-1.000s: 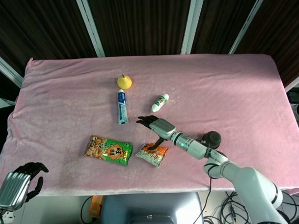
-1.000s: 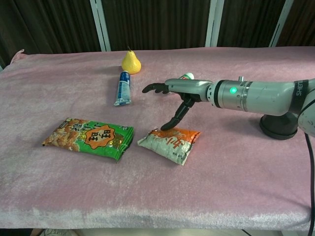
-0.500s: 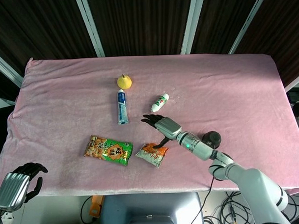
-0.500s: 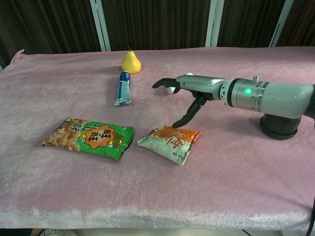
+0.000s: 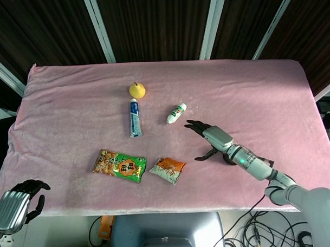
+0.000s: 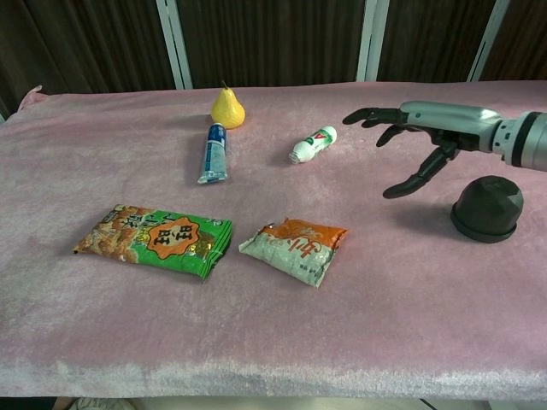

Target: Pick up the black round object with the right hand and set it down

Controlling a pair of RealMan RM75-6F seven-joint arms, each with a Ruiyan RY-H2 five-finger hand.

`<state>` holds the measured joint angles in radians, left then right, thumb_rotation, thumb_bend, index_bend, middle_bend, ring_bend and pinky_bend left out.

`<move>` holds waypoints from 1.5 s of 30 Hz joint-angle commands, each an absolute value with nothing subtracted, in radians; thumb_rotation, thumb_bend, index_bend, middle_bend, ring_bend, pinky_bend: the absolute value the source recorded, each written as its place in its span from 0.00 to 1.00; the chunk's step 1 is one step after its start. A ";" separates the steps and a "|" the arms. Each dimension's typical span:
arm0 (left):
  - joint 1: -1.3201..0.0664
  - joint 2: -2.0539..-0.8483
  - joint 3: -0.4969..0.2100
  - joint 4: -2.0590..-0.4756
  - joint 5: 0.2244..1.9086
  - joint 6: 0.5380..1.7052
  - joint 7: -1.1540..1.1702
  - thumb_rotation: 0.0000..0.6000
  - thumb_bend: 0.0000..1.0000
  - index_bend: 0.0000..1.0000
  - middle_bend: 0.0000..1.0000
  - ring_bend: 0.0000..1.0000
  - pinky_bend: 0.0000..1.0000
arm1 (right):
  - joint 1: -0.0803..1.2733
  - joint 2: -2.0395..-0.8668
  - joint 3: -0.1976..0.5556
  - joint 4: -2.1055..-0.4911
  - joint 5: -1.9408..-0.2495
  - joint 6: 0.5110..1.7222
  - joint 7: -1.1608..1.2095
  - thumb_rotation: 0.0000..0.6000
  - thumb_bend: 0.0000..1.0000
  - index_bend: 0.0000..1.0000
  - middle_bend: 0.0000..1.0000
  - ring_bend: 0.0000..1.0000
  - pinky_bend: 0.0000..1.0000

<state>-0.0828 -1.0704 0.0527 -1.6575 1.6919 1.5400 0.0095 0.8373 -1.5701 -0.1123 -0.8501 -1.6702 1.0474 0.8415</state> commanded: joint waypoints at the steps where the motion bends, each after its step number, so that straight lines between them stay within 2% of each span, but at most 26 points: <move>1: -0.082 -1.070 0.050 -1.656 1.690 1.542 0.003 1.00 0.57 0.46 0.44 0.35 0.49 | 0.796 -1.543 -0.142 -0.854 -1.695 1.093 0.839 1.00 0.14 0.14 0.10 0.05 0.30; 11: -0.082 -1.069 0.040 -1.655 1.674 1.543 -0.005 1.00 0.57 0.46 0.44 0.35 0.49 | 0.705 -1.515 -0.182 -0.835 -1.714 1.161 0.780 1.00 0.14 0.16 0.10 0.05 0.30; 27: -0.081 -1.067 0.039 -1.658 1.671 1.540 -0.008 1.00 0.57 0.46 0.44 0.35 0.49 | 0.610 -1.569 -0.179 -0.704 -1.685 1.150 0.761 1.00 0.14 0.17 0.11 0.06 0.30; 40: -0.078 -1.068 0.039 -1.655 1.677 1.546 -0.010 1.00 0.57 0.46 0.44 0.35 0.49 | 0.601 -1.612 -0.175 -0.627 -1.691 1.122 0.748 1.00 0.14 0.19 0.19 0.18 0.31; 45: -0.079 -1.068 0.038 -1.657 1.674 1.542 -0.007 1.00 0.57 0.46 0.44 0.35 0.49 | 0.595 -1.614 -0.167 -0.618 -1.685 1.122 0.727 1.00 0.14 0.23 0.23 0.24 0.38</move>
<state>-0.0792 -1.0684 0.0381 -1.6564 1.6741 1.5428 -0.0069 0.5972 -1.6136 -0.1697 -0.6206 -1.6878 1.1216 0.7315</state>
